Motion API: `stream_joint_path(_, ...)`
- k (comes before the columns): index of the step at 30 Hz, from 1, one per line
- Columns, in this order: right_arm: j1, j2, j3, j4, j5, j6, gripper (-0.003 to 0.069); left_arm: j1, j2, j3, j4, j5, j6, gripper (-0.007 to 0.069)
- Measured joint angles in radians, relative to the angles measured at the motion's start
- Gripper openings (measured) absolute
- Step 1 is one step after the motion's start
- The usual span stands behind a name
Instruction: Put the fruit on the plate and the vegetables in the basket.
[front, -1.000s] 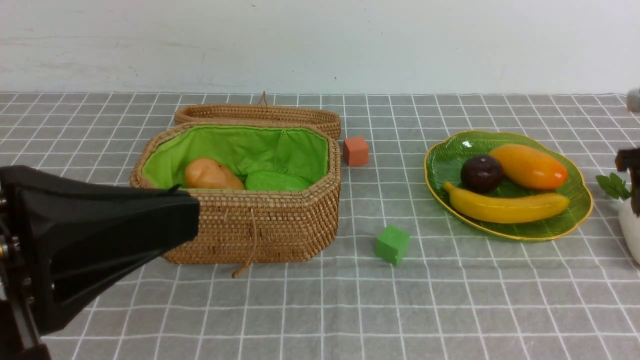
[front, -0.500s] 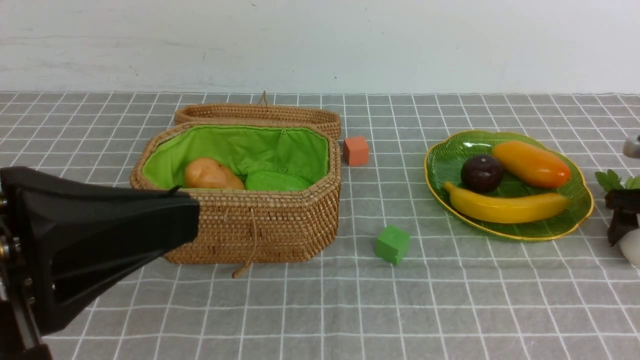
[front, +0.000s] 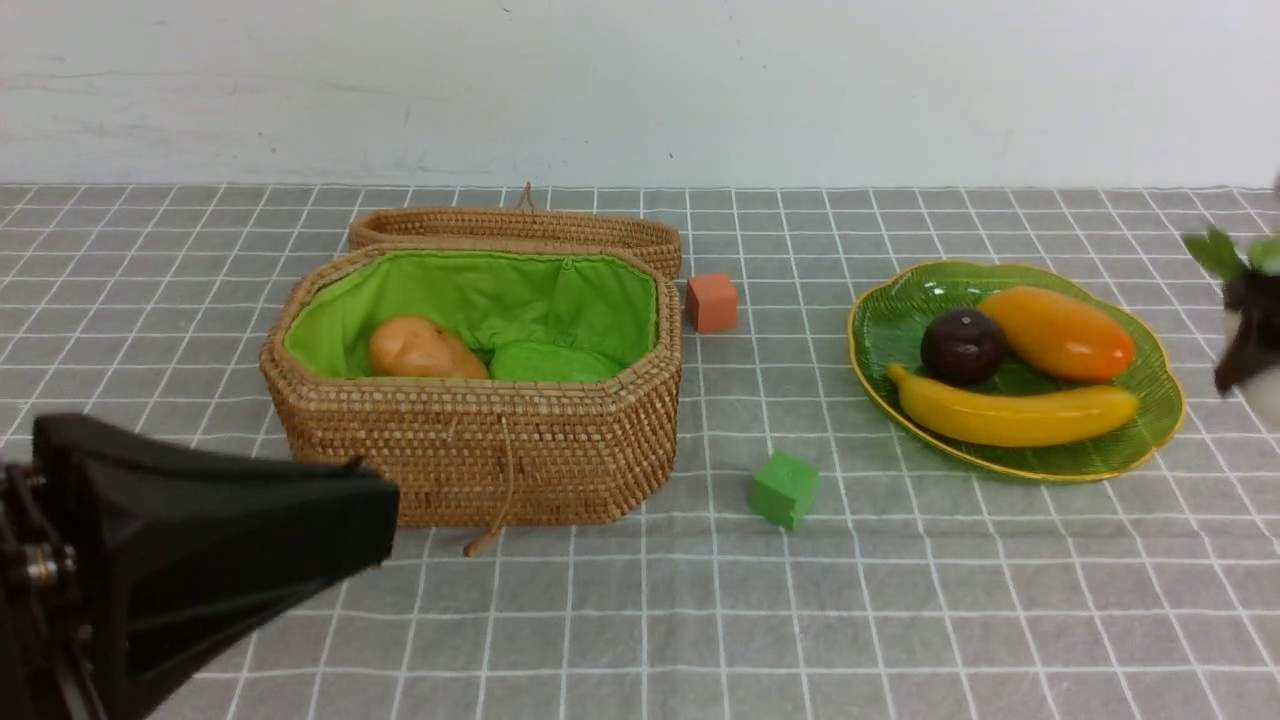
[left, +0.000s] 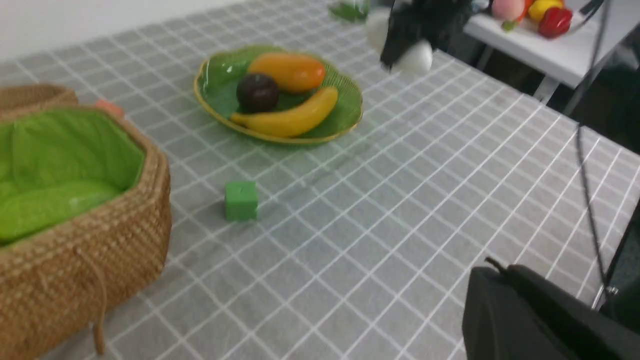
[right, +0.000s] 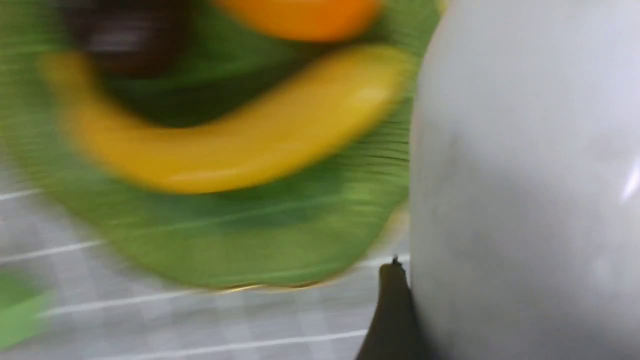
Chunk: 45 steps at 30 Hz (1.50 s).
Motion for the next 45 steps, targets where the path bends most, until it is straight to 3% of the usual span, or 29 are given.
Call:
stream_joint_path(5, 0.281, -0.022, -0.21, 0.151, -0.001, -0.133, 0.049, 0.037, 0.0, 0.005, 0.205, 0.054, -0.189, -0.0013)
stream_joint_path(10, 0.57, 0.145, -0.484, 0.262, -0.074, -0.25, 0.049, 0.071, 0.0, 0.005, 0.448, 0.108, -0.426, -0.0013)
stream_joint_path(13, 0.668, 0.262, -0.592, 0.266, -0.133, -0.285, 0.049, 0.071, 0.0, 0.005, 0.484, 0.118, -0.47, -0.0013)
stream_joint_path(18, 0.766, 0.436, -0.693, 0.19, -0.179, -0.297, 0.0501, 0.071, 0.0, 0.005, 0.489, 0.122, -0.482, -0.0013)
stream_joint_path(23, 0.784, 0.466, -0.697, 0.124, -0.157, -0.297, 0.0658, 0.071, 0.0, 0.005, 0.49, 0.122, -0.479, -0.0013)
stream_joint_path(27, 0.784, 0.399, -0.702, 0.099, -0.082, -0.297, 0.0661, 0.071, 0.0, 0.005, 0.49, 0.112, -0.476, -0.0013)
stream_joint_path(30, 0.783, 0.303, -0.704, 0.058, 0.026, -0.272, 0.0603, 0.071, 0.0, 0.005, 0.49, 0.081, -0.47, -0.0013)
stream_joint_path(33, 0.777, 0.187, -0.71, -0.01, 0.156, -0.205, 0.0489, 0.071, 0.0, 0.005, 0.488, 0.038, -0.436, -0.0013)
stream_joint_path(35, 0.767, 0.089, -0.713, -0.075, 0.216, -0.147, 0.0341, 0.071, -0.015, 0.012, 0.472, -0.002, -0.416, -0.0013)
stream_joint_path(36, 0.766, 0.074, -0.713, -0.087, 0.218, -0.136, 0.0329, 0.071, -0.021, 0.016, 0.467, -0.012, -0.414, -0.0013)
stream_joint_path(38, 0.749, 0.001, -0.681, -0.142, 0.224, -0.076, 0.0197, 0.071, -0.081, 0.067, 0.433, -0.078, -0.409, -0.0013)
stream_joint_path(42, 0.71, -0.154, -0.501, -0.218, 0.224, 0.02, 0.0044, 0.071, -0.256, 0.216, 0.389, -0.182, -0.405, -0.0013)
stream_joint_path(45, 0.689, -0.302, -0.272, -0.238, 0.229, 0.079, 0.0001, 0.071, -0.392, 0.345, 0.362, -0.27, -0.407, -0.0013)
